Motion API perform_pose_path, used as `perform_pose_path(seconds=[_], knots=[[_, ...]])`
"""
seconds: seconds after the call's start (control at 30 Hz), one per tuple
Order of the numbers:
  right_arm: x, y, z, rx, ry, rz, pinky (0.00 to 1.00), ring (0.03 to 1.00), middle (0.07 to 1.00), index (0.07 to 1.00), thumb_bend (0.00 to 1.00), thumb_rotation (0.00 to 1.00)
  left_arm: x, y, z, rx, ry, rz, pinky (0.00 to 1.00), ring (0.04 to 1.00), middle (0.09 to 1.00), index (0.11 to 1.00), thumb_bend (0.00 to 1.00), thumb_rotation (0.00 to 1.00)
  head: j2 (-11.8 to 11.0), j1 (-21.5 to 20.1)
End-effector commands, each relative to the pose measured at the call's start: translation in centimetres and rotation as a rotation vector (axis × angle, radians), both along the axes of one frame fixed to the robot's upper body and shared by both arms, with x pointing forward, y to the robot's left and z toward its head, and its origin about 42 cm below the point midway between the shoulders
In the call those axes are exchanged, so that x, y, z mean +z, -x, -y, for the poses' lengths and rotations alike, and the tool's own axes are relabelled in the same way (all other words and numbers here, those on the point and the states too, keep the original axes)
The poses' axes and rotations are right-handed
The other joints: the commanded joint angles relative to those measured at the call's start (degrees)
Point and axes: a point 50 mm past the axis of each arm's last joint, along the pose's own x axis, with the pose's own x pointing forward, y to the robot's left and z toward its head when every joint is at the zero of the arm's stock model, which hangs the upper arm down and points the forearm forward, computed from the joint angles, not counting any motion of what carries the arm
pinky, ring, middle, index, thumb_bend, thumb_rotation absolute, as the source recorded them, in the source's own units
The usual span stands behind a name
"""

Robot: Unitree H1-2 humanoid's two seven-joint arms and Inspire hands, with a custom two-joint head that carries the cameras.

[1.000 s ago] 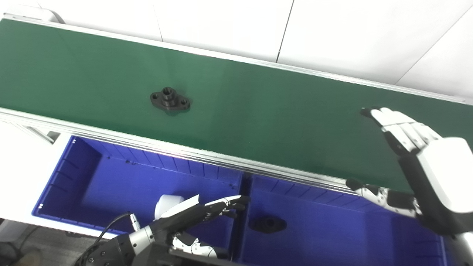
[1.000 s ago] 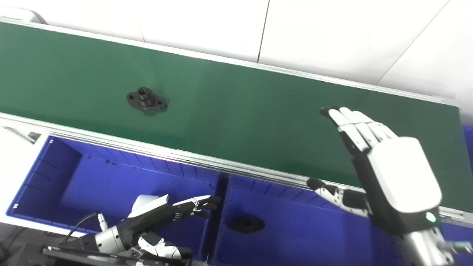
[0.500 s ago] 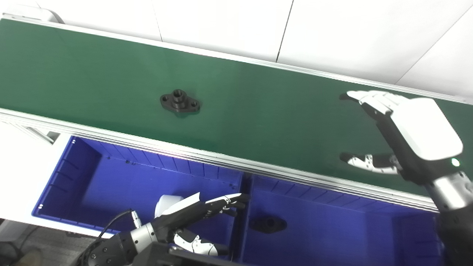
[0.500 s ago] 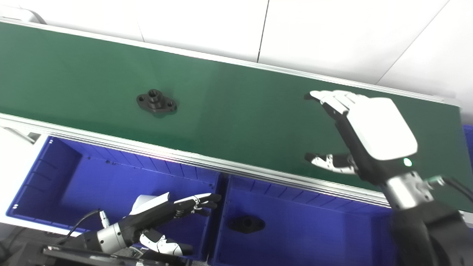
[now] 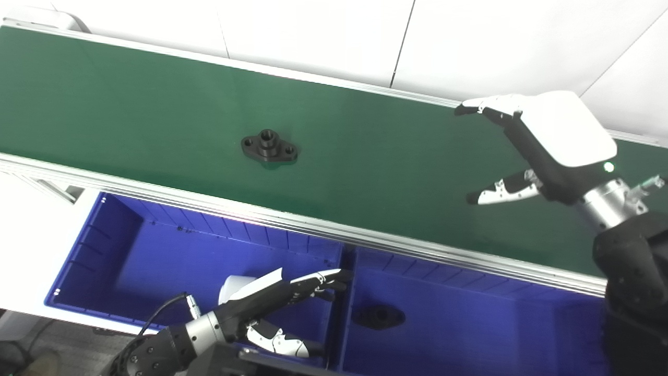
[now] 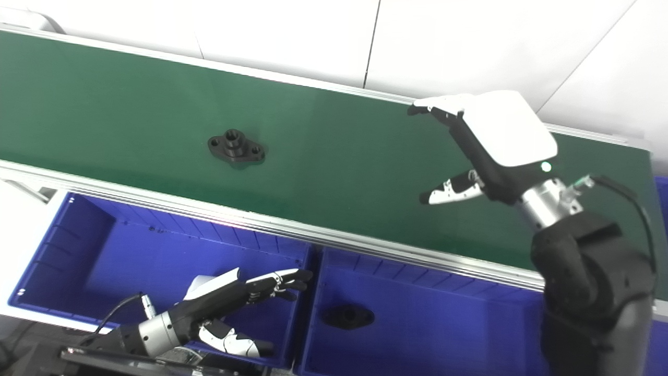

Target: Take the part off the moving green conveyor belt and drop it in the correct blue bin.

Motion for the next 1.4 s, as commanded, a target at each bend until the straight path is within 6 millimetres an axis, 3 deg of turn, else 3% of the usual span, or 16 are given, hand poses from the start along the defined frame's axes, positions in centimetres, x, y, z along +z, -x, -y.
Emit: perform_pose_path(seconds=[0.0,0.2,0.47,0.77,1.2,1.37], knots=[[1.4,-0.8,-0.2,0.000,-0.012,0.014,0.68,0.747,0.754,0.753,0.86,0.09,0.8,0.0,0.2,-0.002,0.023,0.046,0.86,0.922,0.963,0.944,0.40,0.33,0.1,-0.1],[1.7,-2.4,-1.2,0.031,-0.004,-0.029,0.68,0.734,0.733,0.730,0.89,0.07,0.9,0.3,0.0,-0.007,0.019,0.045,0.87,0.931,0.971,0.952,0.40,0.37,0.4,-0.7],[1.8,-3.3,-2.8,0.053,-0.003,-0.114,0.64,0.695,0.714,0.715,0.88,0.12,1.0,0.4,0.0,-0.007,0.020,0.040,0.86,0.931,0.971,0.951,0.39,0.35,0.5,-1.1],[0.3,-3.8,-4.2,0.032,-0.021,-0.165,0.68,0.745,0.741,0.696,0.91,0.08,1.2,0.8,-0.1,-0.003,0.011,0.038,0.86,0.929,0.969,0.951,0.38,0.36,0.8,-1.5],[-1.6,-5.3,-5.6,0.019,-0.011,-0.190,0.66,0.714,0.731,0.704,0.89,0.13,1.3,1.1,-0.1,0.001,0.011,0.035,0.87,0.938,0.973,0.952,0.37,0.36,1.2,-2.5],[-2.7,-6.0,-6.5,0.019,-0.009,-0.201,0.68,0.745,0.750,0.709,0.90,0.15,1.2,1.0,-0.2,0.001,0.010,0.038,0.87,0.938,0.973,0.951,0.37,0.35,1.3,-2.7]])
